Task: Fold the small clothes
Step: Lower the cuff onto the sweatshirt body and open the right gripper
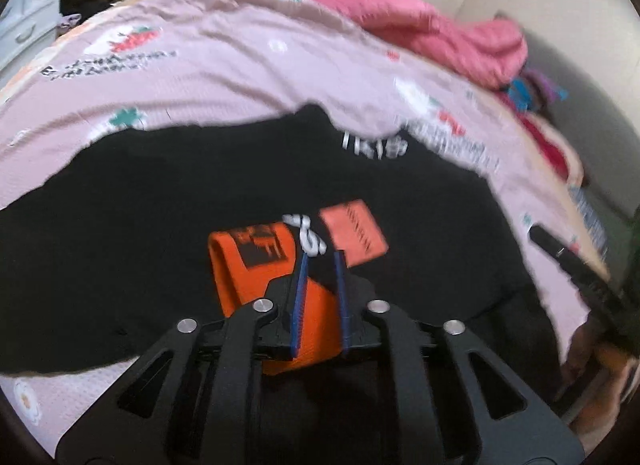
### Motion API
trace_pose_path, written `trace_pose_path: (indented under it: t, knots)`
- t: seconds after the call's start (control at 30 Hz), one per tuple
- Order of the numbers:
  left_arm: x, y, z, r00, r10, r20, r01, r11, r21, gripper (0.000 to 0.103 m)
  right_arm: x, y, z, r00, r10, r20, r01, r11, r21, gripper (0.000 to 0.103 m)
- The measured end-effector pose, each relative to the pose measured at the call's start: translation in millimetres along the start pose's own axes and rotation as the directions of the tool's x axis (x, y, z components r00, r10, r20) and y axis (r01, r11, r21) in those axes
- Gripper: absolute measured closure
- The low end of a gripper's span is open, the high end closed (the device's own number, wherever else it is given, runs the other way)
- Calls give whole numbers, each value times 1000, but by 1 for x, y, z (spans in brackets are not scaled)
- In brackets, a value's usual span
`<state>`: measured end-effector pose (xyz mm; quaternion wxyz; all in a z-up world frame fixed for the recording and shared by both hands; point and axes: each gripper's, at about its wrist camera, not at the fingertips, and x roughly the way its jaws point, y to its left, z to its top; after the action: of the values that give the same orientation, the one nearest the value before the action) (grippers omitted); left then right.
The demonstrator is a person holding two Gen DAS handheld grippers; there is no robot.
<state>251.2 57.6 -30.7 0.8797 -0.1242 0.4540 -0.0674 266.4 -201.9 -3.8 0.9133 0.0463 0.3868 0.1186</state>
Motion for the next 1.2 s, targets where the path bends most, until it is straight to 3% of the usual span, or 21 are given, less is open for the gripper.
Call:
trace_pose_path:
  t: [0.07,0.17,0.23,0.3,0.37,0.63,0.93,1.2]
  knots:
    - [12,4,-4,999,12,-41,-13,1000,-6,80,4,4,-2,1000,15,-21,-15,1000,-13,38]
    - [18,14,-4,998,-2,-62,0,999,-33,80,13,5,-5,998,10,-64,-12,1000,-29,38]
    - [16,17,-4,998,-14,-61,12,999,-42,80,24,2,-11,993,-51,-107,45,998,-52,38]
    - [15,17,-7,998,-10,-60,8,999,-34,80,44,-6,-20,974,-119,-193,109,992,-63,38]
    - [15,14,-8,998,2,-58,-3,1000,-22,80,53,-10,-25,969,-111,-220,103,993,-49,38]
    - [6,8,-7,999,16,-35,-15,1000,3,69,32,-14,-15,986,-10,-167,19,998,54,33]
    - [-10,13,0,998,60,19,-59,998,-20,51,13,-13,-5,994,31,-103,-21,995,92,13]
    - [-31,24,2,992,103,70,-97,992,-78,13,-3,-1,3,998,55,-23,-53,996,78,6]
